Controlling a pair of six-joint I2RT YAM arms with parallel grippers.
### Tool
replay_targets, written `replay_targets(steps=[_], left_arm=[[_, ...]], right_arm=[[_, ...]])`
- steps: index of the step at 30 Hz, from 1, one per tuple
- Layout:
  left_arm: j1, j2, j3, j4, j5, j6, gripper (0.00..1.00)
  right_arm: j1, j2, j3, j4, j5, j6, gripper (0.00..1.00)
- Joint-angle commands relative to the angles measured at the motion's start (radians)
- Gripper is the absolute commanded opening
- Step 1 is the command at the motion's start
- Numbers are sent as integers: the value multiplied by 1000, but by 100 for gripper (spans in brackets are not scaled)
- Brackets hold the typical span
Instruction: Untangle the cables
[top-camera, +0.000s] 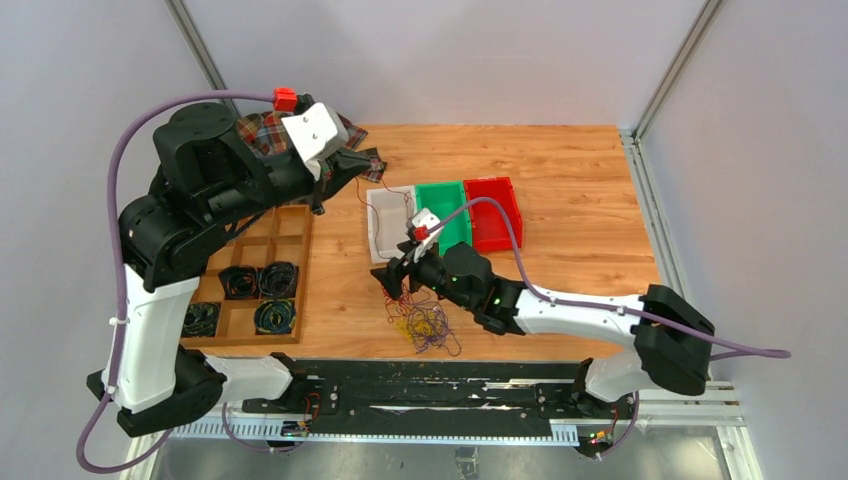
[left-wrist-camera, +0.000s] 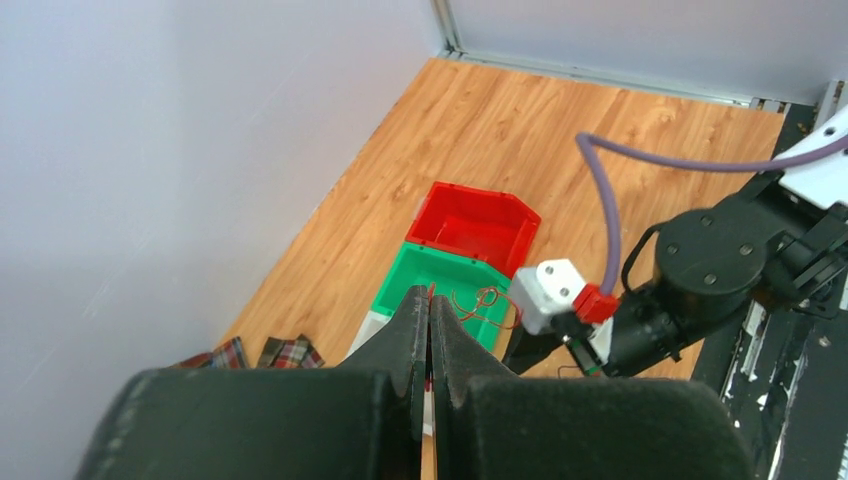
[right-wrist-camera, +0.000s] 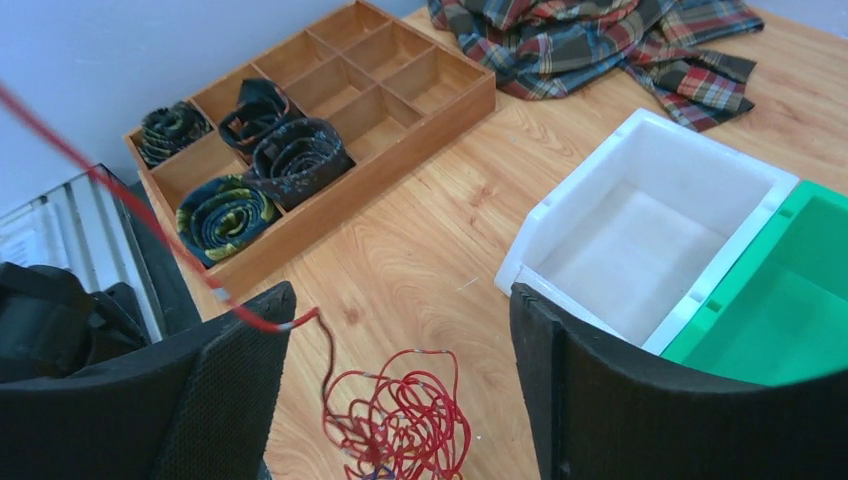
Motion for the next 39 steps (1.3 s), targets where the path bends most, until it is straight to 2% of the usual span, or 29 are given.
replay_targets(steps=[1, 6, 11, 18, 24, 29, 34, 39], left_arm=[[-6, -11, 58, 10, -2, -1, 0], [-5, 5, 133, 10, -23, 0, 0], [-6, 20, 221, 11, -63, 24, 0], [-5, 36, 343, 90, -212, 72, 0], [-6, -3, 324, 302, -360, 114, 0], [-6, -23, 293, 414, -444, 135, 0], [-5, -63, 188, 412, -411, 99, 0], [-6, -103, 81, 400, -403, 76, 0]], right_arm=[[5, 68, 38, 46, 28, -17, 75], [3, 132, -35, 116, 60, 25, 65], [3, 161, -118, 162, 107, 67, 58], [3, 157, -259, 220, 157, 134, 57], [3, 125, -388, 268, 222, 191, 57], [3, 99, -466, 285, 270, 227, 53], [3, 35, -489, 266, 287, 218, 47], [3, -136, -485, 162, 341, 163, 45]])
